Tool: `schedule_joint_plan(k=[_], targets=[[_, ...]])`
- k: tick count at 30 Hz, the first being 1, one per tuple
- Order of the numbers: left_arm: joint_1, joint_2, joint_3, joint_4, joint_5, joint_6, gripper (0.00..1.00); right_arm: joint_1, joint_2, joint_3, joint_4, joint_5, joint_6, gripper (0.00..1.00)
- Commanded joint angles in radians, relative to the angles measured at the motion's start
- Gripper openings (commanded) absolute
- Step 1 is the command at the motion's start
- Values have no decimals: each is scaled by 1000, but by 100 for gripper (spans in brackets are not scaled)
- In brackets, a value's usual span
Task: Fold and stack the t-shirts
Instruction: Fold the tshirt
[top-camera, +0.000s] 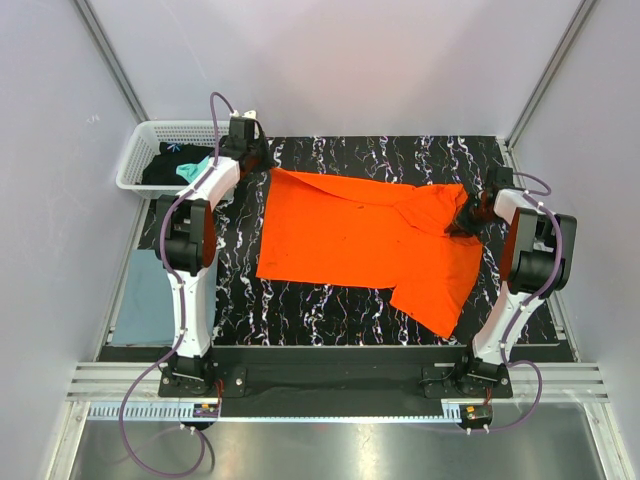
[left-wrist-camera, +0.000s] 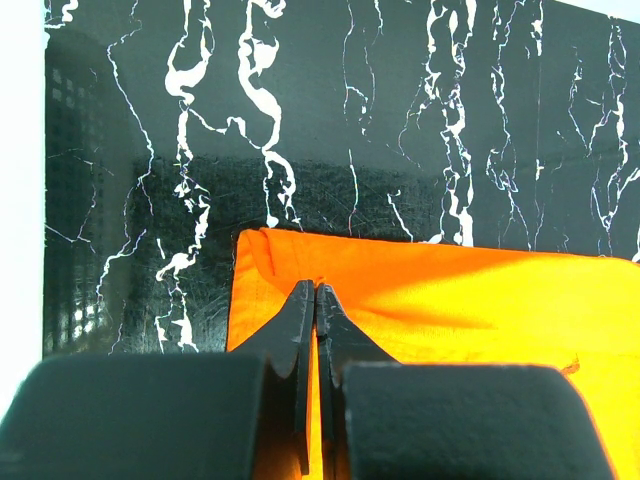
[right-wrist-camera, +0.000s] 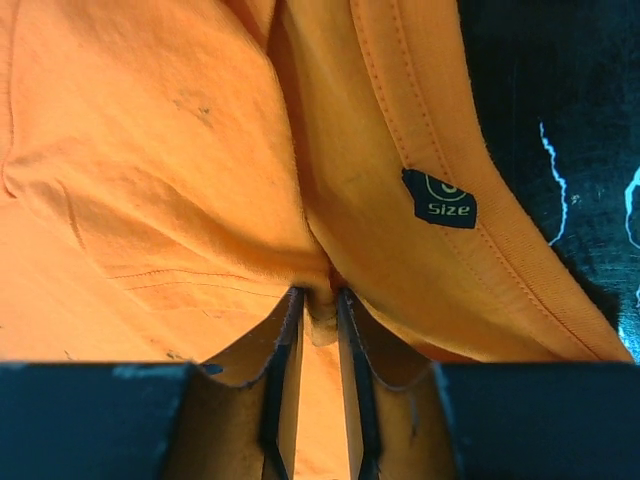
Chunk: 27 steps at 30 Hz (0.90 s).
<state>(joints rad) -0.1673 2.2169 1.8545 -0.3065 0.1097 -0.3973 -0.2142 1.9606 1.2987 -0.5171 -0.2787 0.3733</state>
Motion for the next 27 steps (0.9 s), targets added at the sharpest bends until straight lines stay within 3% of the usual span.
schedule_joint_plan(k=[1,6,9,10,12,19,27], targets=[[9,4,0,21,13,2,0,-1,-19,40,14,4,1,27],[11,3,-3,20,8,8,0,-1,-32,48,11,-5,9,24],[11,7,-2,18,7,6,0,-1,-19,56,8,-5,10,16],[9,9,0,20,7,5,0,-1,-16,57,5,-10,10,7],[9,9,0,20,10,2,0,-1,-15,59,0,-10,13,2],[11,-10,14,18,-2,12,0,-2,-51,114,-21,42,61,0],[9,-23,107,24,-7,-8,0,-2,56,483,-15,39,127,0]])
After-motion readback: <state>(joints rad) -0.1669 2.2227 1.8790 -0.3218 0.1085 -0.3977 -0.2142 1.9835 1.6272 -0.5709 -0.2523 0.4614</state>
